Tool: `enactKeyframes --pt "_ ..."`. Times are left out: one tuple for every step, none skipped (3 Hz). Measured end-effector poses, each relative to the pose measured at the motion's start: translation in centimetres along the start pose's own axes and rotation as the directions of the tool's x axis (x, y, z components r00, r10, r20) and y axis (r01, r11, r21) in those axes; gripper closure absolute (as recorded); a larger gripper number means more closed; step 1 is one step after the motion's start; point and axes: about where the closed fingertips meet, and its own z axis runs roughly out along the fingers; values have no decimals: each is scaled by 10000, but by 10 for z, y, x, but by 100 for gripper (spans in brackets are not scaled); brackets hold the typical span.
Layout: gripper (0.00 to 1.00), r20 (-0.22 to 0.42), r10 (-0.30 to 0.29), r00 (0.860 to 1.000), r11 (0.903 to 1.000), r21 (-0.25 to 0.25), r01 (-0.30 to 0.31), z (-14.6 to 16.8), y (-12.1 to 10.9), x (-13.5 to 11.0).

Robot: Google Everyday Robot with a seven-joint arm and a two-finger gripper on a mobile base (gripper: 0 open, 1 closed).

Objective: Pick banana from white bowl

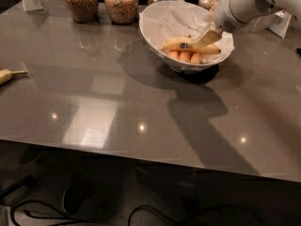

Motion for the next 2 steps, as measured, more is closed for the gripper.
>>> enactKeyframes --pt "33 67 494 9988 9977 -458 -490 22 3 6" --pt "33 48 864 9963 9920 -927 -856 36 11 10"
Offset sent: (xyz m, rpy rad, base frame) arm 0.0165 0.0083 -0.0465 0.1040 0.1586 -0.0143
